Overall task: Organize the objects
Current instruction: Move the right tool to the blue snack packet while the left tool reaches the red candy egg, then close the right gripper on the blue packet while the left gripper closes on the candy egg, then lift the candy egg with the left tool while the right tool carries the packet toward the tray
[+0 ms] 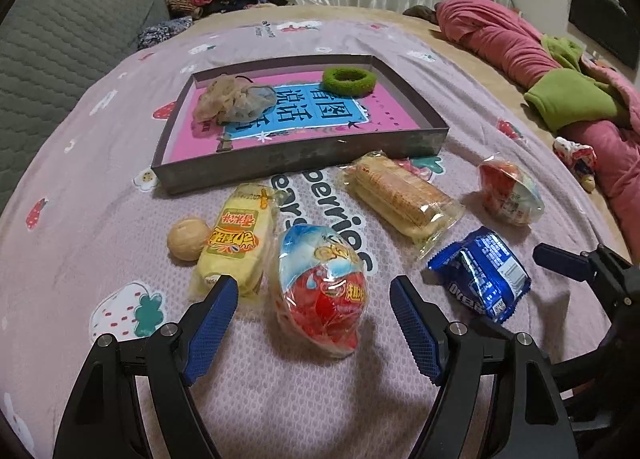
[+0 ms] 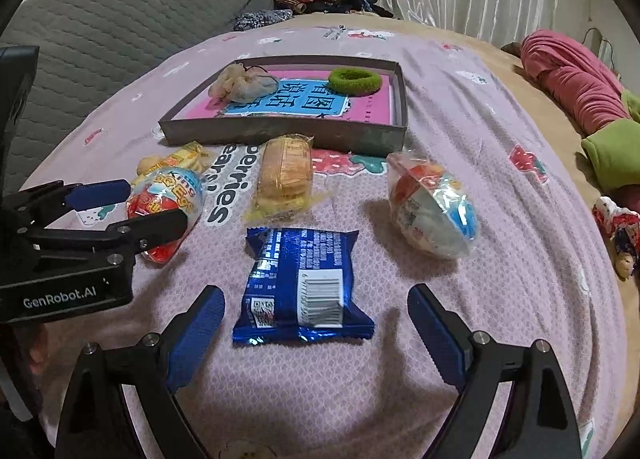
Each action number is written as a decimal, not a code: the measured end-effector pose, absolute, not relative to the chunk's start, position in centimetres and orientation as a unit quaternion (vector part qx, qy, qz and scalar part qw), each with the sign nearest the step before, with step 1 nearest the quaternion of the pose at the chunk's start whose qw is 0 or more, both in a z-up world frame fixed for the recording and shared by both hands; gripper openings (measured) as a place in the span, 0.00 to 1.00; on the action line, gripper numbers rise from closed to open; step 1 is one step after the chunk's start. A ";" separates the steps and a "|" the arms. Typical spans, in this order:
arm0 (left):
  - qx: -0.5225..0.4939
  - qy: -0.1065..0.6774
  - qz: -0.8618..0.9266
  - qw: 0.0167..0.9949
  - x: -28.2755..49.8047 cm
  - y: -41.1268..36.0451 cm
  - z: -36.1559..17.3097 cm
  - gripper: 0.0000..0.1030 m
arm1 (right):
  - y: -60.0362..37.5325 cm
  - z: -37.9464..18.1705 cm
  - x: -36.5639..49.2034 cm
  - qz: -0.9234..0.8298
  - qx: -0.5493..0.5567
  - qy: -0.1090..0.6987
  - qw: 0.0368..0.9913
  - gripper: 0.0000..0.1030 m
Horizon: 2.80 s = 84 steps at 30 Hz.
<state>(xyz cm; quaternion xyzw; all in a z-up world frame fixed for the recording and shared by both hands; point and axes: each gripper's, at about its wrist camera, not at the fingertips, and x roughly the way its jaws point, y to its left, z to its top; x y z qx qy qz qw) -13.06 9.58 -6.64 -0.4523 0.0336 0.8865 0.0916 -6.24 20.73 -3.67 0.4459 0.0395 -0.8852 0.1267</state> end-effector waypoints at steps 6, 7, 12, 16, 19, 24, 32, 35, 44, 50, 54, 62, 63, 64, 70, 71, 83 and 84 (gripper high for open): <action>-0.457 0.034 0.885 0.087 -13.6 9.8 -7.3 0.77 | 20.0 -4.2 -7.2 -0.885 0.445 0.035 0.132 0.90; -0.456 0.037 0.885 0.087 -13.6 9.9 -7.3 0.76 | 20.1 -4.3 -7.4 -0.886 0.444 0.028 0.133 0.90; -0.449 0.044 0.889 0.082 -13.6 9.8 -7.2 0.59 | 19.7 -4.5 -7.7 -0.882 0.444 0.009 0.156 0.81; -0.451 0.059 0.887 0.085 -13.9 10.2 -7.5 0.54 | 18.8 -5.0 -8.0 -0.880 0.448 0.023 0.157 0.77; -0.450 0.067 0.886 0.083 -14.0 10.6 -7.6 0.53 | 18.9 -5.3 -8.2 -0.878 0.453 0.025 0.154 0.72; -0.450 0.050 0.887 0.088 -14.1 10.1 -7.7 0.52 | 19.4 -5.1 -8.2 -0.879 0.447 0.011 0.165 0.56; -0.448 0.048 0.888 0.089 -13.8 9.8 -7.6 0.52 | 18.6 -5.1 -7.9 -0.879 0.443 0.039 0.171 0.54; -0.449 0.043 0.888 0.090 -13.5 9.5 -7.6 0.52 | 18.3 -5.1 -7.9 -0.880 0.440 0.051 0.170 0.54; -0.434 0.035 0.896 0.087 -11.8 8.0 -6.4 0.52 | 18.5 -4.1 -7.0 -0.881 0.435 0.045 0.181 0.54; -0.426 0.030 0.901 0.075 -10.7 6.9 -5.5 0.52 | 17.8 -3.6 -6.0 -0.878 0.434 0.053 0.194 0.54; -0.421 0.027 0.904 0.073 -9.8 6.4 -4.8 0.52 | 17.6 -3.2 -5.4 -0.880 0.432 0.054 0.192 0.54; -0.408 0.016 0.910 0.068 -8.0 4.7 -3.6 0.52 | 17.2 -1.8 -3.4 -0.886 0.420 0.053 0.188 0.54; -0.406 0.016 0.911 0.067 -7.8 4.5 -3.4 0.52 | 17.1 -1.5 -3.2 -0.887 0.419 0.052 0.187 0.54; -0.405 0.014 0.912 0.069 -7.5 4.3 -3.2 0.52 | 17.1 -1.4 -3.1 -0.888 0.418 0.053 0.187 0.54; -0.397 0.009 0.915 0.064 -6.5 3.3 -2.7 0.52 | 16.5 0.3 -2.2 -0.894 0.403 0.050 0.188 0.54; -0.394 0.010 0.917 0.061 -6.3 3.1 -2.5 0.52 | 16.2 0.6 -2.1 -0.895 0.400 0.050 0.190 0.54; -0.371 0.006 0.927 0.055 -5.2 0.5 -0.6 0.52 | 15.1 3.5 -1.7 -0.908 0.374 0.031 0.187 0.54; -0.369 0.004 0.928 0.054 -5.1 0.3 -0.3 0.52 | 15.1 3.8 -1.7 -0.909 0.371 0.031 0.186 0.54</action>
